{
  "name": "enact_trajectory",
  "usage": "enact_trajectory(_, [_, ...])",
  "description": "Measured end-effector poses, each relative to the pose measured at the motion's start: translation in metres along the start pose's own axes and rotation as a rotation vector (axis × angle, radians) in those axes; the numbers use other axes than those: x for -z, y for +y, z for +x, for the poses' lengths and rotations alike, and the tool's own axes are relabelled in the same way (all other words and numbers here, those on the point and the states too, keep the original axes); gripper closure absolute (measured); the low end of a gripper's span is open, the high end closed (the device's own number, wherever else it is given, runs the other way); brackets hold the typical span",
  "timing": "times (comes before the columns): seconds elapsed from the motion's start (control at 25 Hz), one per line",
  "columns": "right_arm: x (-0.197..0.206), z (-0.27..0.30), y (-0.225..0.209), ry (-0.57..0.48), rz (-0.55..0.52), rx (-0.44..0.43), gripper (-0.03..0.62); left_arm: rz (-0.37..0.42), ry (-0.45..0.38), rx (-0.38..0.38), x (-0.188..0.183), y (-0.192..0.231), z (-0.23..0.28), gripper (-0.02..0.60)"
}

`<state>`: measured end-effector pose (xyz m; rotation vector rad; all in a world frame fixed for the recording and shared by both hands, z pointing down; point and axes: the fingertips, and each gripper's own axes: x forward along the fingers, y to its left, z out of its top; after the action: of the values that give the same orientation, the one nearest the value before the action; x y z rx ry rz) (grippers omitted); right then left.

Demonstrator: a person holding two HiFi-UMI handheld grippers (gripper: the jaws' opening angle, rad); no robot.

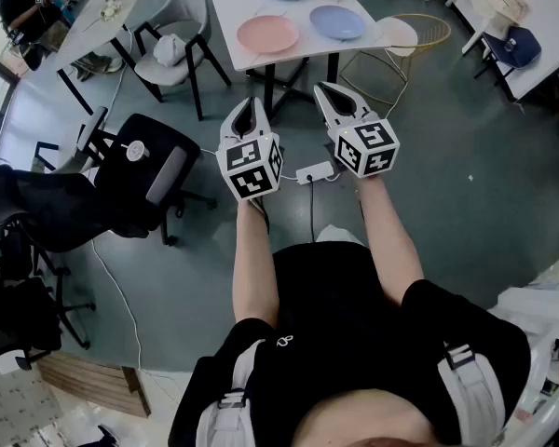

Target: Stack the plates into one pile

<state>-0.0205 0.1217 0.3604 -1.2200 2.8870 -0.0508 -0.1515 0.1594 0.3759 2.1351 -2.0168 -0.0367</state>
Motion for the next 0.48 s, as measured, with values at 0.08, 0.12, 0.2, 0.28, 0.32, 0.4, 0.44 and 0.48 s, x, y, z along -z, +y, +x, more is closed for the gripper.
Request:
enact_trajectory(0.08, [0.0010,0.0010,0.0001,0.006,-0.003,0.001,0.591,-0.002,0.000,-0.006,0.0001,0.0019,-0.0003,0.566])
enact_trajectory(0.12, [0.0013,0.0016,0.0002,0.008,-0.004,0.001,0.591,-0.003,0.001,-0.008,0.0001,0.0029,-0.0004,0.566])
enact_trajectory(0.2, [0.0016,0.0029,0.0004,0.010,-0.005,0.001,0.591,-0.004,0.003,-0.009,0.0005,0.0045,0.0000,0.566])
enact_trajectory(0.28, [0.0019,0.0041,0.0009,0.011,-0.005,0.001,0.591,-0.004,0.006,-0.007,0.0014,0.0053,0.0008,0.566])
enact_trajectory(0.32, [0.0018,0.0046,0.0008,0.008,-0.003,0.000,0.591,-0.004,0.007,-0.006,0.0020,0.0053,0.0014,0.566])
enact_trajectory(0.4, [0.0008,0.0052,-0.0006,-0.007,0.017,-0.001,0.591,-0.005,0.007,-0.003,0.0028,0.0048,0.0035,0.566])
enact_trajectory(0.44, [0.0002,0.0053,-0.0021,-0.019,0.035,0.001,0.589,-0.007,0.008,-0.001,0.0033,0.0045,0.0046,0.566])
enact_trajectory(0.48, [0.0001,0.0050,-0.0039,-0.028,0.051,0.004,0.589,-0.008,0.010,0.000,0.0041,0.0043,0.0054,0.566])
